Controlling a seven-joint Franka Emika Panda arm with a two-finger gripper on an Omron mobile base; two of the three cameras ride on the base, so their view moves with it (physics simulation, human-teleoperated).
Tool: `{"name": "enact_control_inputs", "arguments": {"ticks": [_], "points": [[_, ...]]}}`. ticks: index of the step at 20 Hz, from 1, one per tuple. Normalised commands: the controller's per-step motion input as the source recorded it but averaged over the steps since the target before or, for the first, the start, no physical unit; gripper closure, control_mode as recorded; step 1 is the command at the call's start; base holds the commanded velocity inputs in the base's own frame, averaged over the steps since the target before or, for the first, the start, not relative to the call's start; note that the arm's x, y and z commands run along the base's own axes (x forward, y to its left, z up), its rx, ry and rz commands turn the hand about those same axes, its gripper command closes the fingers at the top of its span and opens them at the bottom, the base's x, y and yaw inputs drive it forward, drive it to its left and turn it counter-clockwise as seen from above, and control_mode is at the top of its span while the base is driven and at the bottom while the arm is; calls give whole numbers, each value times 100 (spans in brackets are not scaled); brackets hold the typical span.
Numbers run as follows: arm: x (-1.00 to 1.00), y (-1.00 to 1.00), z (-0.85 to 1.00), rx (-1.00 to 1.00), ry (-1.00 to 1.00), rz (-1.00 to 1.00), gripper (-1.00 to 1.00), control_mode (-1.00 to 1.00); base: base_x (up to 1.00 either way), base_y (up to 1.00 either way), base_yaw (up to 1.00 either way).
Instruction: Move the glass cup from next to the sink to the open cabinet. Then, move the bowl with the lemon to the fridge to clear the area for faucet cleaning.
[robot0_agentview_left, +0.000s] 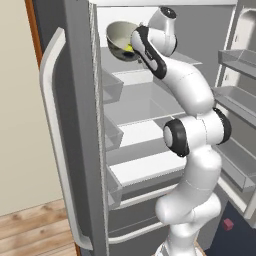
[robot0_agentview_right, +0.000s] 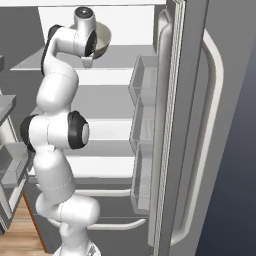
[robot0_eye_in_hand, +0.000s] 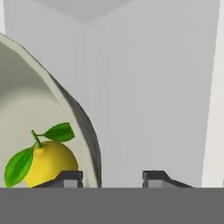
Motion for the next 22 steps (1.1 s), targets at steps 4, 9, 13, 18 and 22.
{"name": "enact_control_inputs", "arguments": {"ticks": [4, 9, 13, 18, 22], "points": [[-100, -2, 2, 0, -31, -4, -100, -100, 0, 0, 0], [-100, -13, 2, 0, -39, -11, -100, -100, 0, 0, 0], [-100, -15, 27, 0, -55, -16, -100, -100, 0, 0, 0], [-100, -10, 8, 2, -36, -20, -100, -100, 0, 0, 0], [-100, -5, -11, 0, -8, -24, -100, -100, 0, 0, 0]]}}
